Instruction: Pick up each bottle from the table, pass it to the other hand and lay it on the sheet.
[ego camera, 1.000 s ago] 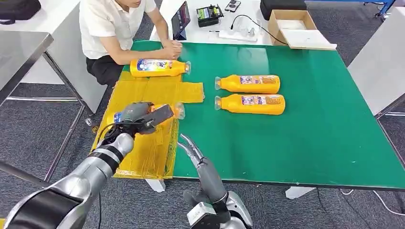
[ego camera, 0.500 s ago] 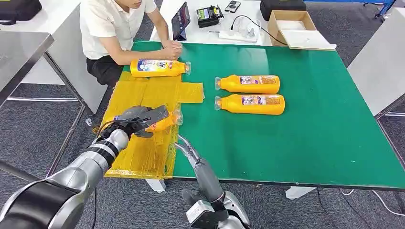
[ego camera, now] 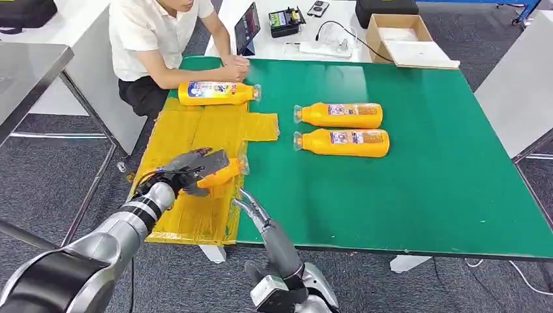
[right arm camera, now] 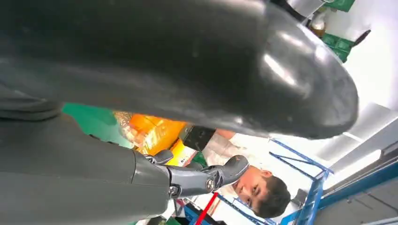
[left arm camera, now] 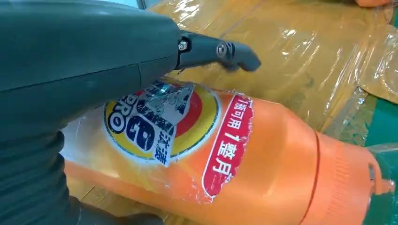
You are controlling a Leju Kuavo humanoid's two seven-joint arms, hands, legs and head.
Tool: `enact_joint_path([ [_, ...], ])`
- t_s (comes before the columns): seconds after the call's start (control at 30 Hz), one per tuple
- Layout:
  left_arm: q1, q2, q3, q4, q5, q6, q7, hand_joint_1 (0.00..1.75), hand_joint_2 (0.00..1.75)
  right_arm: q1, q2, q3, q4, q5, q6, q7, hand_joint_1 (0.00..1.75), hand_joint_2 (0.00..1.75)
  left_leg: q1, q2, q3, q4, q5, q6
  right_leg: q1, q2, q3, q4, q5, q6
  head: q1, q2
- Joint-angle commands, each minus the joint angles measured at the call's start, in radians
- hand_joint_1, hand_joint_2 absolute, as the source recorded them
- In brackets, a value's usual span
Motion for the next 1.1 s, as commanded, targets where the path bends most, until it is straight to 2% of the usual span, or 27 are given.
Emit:
enact_joint_path([
  [0.03,-0.008,-0.002,-0.021,0.031,0.000,-0.008,-0.130,0.00,1.75,-0.039,-0.019,0.032,0.069,-0.007,-0.004,-0.014,0.00,0.00,0.000,0.003,0.003,-0.001,-0.001,0.002,0.000,0.001,0.003,-0.001,0.000,-0.002,0.000,0.000],
  [0.23,0.025,-0.022,-0.089,-0.020,-0.028,0.072,-0.211,0.00,1.75,-0.034,-0.026,0.029,0.060,-0.005,0.002,-0.020,0.00,0.00,0.000,0.002,0.003,-0.001,-0.001,0.003,0.001,-0.001,0.003,-0.002,-0.001,-0.002,0.000,0.000],
  [0.3,0.035,-0.032,-0.106,-0.035,-0.011,0.049,-0.261,0.00,1.75,-0.031,-0.029,0.028,0.061,-0.002,0.007,-0.021,0.00,0.00,-0.001,0.002,0.005,-0.002,-0.001,0.003,0.000,-0.002,0.005,-0.002,-0.001,-0.002,0.000,0.000],
  [0.43,0.133,-0.067,-0.044,-0.214,0.171,0.172,-0.420,0.00,1.75,-0.022,-0.032,0.028,0.062,0.009,0.001,-0.033,0.00,0.00,-0.001,0.002,0.005,-0.002,-0.001,0.003,0.000,-0.002,0.005,-0.003,-0.001,-0.002,0.000,0.000],
  [0.47,0.181,-0.072,-0.017,-0.298,0.272,0.160,-0.462,0.00,1.75,-0.017,-0.034,0.028,0.058,0.012,0.002,-0.034,0.00,0.00,-0.001,0.001,0.003,-0.002,-0.001,0.002,0.000,-0.002,0.003,-0.002,-0.001,-0.001,0.000,0.000],
  [0.53,0.248,-0.055,-0.014,-0.430,0.416,0.075,-0.461,0.00,1.75,-0.004,-0.042,0.029,0.047,0.019,-0.010,-0.040,0.00,0.00,-0.001,0.002,0.004,-0.002,-0.002,0.003,0.000,-0.002,0.004,-0.003,-0.002,-0.002,0.000,0.000],
  [0.6,0.275,-0.042,-0.033,-0.504,0.481,0.059,-0.402,0.00,1.75,0.005,-0.054,0.034,0.046,0.051,-0.044,-0.045,0.00,0.00,-0.001,0.004,0.003,-0.002,-0.002,0.002,0.000,0.002,0.002,-0.002,-0.001,-0.002,0.000,0.000],
  [0.67,0.275,-0.040,-0.059,-0.527,0.506,0.071,-0.376,0.00,1.75,0.017,-0.054,0.028,0.046,0.045,-0.045,-0.044,0.00,0.00,-0.001,0.005,0.006,-0.002,-0.003,0.003,0.000,0.002,0.004,-0.003,-0.002,-0.003,0.000,0.000],
  [0.73,0.275,-0.040,-0.059,-0.527,0.506,0.071,-0.376,0.00,1.75,0.017,-0.054,0.028,0.046,0.045,-0.045,-0.044,0.00,0.00,0.000,0.001,0.000,0.000,-0.001,0.002,0.000,-0.001,-0.001,-0.001,-0.001,-0.002,0.000,0.000],
  [1.1,0.275,-0.040,-0.059,-0.527,0.506,0.071,-0.376,0.00,1.75,0.017,-0.054,0.028,0.046,0.045,-0.045,-0.044,0.00,0.00,0.000,0.002,0.000,-0.001,-0.001,0.002,0.000,0.000,-0.001,-0.001,-0.001,-0.002,0.000,0.000],
])
